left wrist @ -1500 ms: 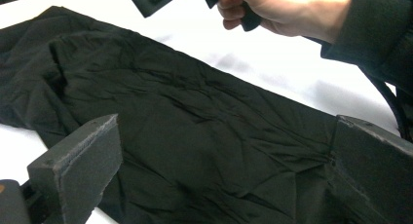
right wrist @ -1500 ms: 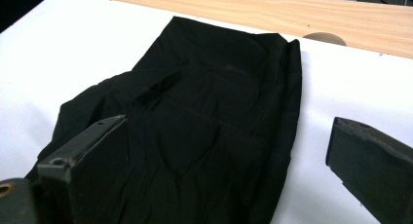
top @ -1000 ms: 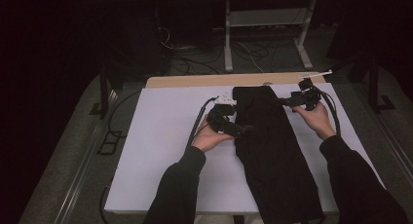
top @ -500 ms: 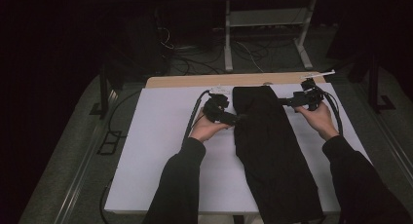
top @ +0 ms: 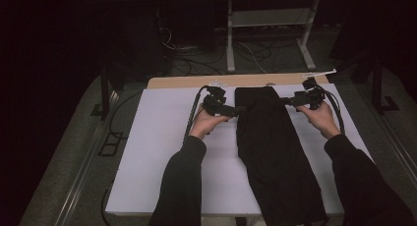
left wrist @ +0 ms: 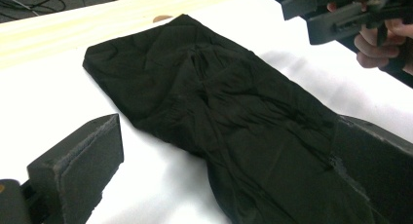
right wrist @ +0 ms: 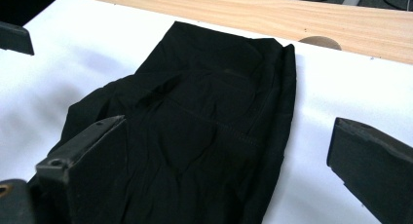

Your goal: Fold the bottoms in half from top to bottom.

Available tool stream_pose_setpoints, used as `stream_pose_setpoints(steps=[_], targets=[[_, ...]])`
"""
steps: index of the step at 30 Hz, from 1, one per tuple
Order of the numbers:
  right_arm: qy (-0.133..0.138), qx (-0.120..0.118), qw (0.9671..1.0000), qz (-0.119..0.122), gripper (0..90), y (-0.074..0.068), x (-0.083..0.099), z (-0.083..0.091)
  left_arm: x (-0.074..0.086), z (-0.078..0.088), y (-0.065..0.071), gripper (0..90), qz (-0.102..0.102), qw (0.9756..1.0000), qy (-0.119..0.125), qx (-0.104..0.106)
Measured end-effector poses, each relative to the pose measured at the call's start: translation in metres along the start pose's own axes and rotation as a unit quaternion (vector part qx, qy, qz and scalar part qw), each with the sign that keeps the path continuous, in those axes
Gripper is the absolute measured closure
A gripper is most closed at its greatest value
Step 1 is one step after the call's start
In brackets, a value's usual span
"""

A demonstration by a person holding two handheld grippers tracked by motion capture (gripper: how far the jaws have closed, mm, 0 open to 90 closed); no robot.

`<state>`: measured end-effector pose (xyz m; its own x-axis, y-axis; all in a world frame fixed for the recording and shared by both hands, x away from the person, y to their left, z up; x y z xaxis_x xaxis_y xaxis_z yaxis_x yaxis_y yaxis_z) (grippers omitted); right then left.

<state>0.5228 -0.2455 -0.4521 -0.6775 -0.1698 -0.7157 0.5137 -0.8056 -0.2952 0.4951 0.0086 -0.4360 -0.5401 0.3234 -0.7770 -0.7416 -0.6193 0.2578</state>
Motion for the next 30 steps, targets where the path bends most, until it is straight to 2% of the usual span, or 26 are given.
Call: stream_pose_setpoints(steps=[9, 14, 17, 22, 25, 30], targets=[[-0.002, 0.003, 1.0, -0.003, 1.3, 0.002, -0.006, -0.002, 0.0, -0.009, -0.008, 0.0, 0.035, 0.9993, 0.014, -0.003], [-0.003, 0.006, 0.9999, -0.009, 1.3, 0.007, -0.006, -0.004, 0.001, -0.013, -0.014, 0.0, 0.058, 0.998, 0.022, -0.01], [-0.002, 0.007, 0.9999, -0.015, 1.3, 0.01, -0.005, -0.004, 0.001, -0.017, -0.018, 0.0, 0.077, 0.9965, 0.032, -0.013], [-0.002, 0.008, 0.9996, -0.026, 1.3, 0.017, -0.003, -0.009, 0.007, -0.027, -0.027, 0.0, 0.106, 0.9933, 0.028, -0.034], [-0.011, 0.011, 0.9993, -0.034, 1.3, 0.021, 0.001, -0.013, 0.012, -0.034, -0.03, 0.0, 0.131, 0.9906, 0.028, -0.028], [-0.024, 0.013, 0.9988, -0.041, 1.3, 0.025, 0.006, -0.018, 0.018, -0.044, -0.03, 0.0, 0.149, 0.9884, 0.022, -0.017]])
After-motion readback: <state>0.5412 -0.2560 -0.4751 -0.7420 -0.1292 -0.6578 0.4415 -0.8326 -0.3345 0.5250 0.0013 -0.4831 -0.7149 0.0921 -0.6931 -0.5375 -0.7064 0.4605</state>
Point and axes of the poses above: each handheld gripper's, and its own axes: z roughly backward along the jaws, x roughly out of its underside, y roughly to its right, the point moved 7 cm from there along -z, roughly forward along the jaws, and after that the axes turned 2 degrees about -y, right-handed, at the moved point
